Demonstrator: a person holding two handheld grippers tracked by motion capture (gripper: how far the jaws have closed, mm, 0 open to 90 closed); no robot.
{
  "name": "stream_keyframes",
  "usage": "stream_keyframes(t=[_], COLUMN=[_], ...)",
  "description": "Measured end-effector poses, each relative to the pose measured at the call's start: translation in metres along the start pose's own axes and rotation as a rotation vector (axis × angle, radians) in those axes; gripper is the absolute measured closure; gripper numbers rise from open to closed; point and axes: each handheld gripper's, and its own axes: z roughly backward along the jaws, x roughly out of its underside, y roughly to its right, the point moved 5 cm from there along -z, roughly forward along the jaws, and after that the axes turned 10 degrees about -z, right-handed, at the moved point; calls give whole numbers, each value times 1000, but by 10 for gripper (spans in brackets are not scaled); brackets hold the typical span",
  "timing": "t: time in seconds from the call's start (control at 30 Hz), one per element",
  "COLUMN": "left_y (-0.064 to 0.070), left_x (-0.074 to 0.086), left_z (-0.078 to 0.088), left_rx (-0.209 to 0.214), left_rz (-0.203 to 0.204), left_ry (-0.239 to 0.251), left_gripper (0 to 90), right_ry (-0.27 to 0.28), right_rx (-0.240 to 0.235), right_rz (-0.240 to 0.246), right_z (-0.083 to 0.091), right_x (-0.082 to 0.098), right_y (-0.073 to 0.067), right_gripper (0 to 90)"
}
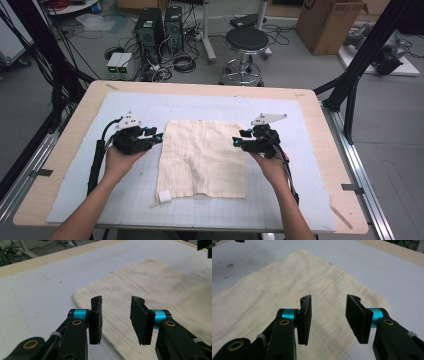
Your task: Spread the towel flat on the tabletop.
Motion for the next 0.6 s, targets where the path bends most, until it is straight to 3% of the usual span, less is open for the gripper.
stream_keyframes(t=[0.1, 0.37, 0.6], left_y=[16, 49, 74], left_x=[11, 42, 63], left_z=[13, 32, 34], left_rx=[32, 113, 201], left_rz=[-8, -32, -103], left_ry=[21, 14, -46], left_gripper=[598, 541, 503], right_ry=[0, -16, -38], right_rx=[-27, -70, -105], right_rz=[29, 93, 108], right_z=[8, 19, 20], right_x=[15, 54, 79], right_y=[-11, -36, -47], right_gripper=[521, 478, 468])
